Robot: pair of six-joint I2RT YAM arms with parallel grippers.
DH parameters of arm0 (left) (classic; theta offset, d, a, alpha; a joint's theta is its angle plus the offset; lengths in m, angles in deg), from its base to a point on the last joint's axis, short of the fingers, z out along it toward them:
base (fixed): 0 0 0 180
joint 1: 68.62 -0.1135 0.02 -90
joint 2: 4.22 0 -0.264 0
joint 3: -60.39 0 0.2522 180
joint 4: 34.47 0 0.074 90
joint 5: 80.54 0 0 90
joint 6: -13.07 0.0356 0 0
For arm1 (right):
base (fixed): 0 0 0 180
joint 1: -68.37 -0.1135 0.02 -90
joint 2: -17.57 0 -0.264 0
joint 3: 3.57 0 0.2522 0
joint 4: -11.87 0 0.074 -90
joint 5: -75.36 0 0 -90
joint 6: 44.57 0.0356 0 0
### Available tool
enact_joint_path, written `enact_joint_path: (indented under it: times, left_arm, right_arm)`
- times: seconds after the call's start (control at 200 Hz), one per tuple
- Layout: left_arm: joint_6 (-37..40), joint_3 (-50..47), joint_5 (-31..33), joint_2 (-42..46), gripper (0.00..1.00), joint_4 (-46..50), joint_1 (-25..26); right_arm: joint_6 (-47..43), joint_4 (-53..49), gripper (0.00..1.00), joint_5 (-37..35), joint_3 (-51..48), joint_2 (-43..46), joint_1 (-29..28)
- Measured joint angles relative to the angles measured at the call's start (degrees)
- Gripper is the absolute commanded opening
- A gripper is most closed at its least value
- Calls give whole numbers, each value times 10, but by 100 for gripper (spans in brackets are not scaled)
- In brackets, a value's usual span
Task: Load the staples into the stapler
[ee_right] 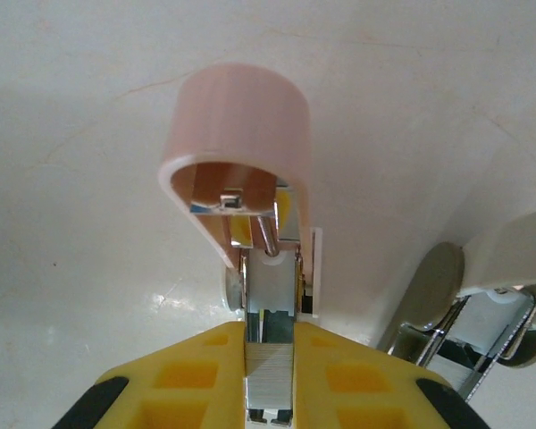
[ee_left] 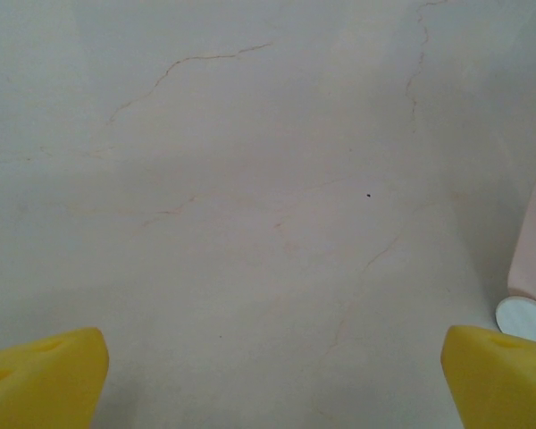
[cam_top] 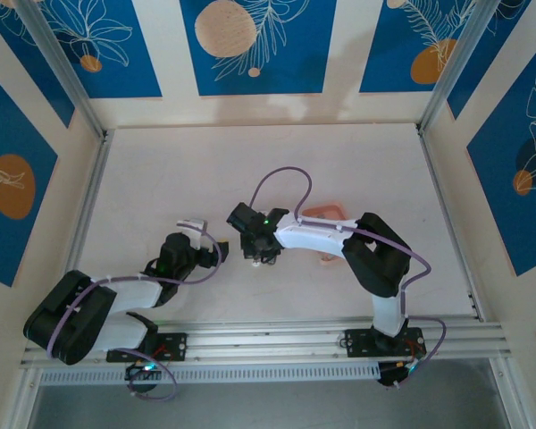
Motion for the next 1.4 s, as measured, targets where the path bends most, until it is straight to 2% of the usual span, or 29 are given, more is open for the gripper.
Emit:
enact_joint_path:
  times: [0.935,1.401]
  left_arm:
    - [0,0,0,0,96,0,0]
    - [0,0,0,0,96,0,0]
  right_arm:
    - [0,-25,18,-5,20,-19,-9]
    - [2,-40,22,-4,31,-26,-10]
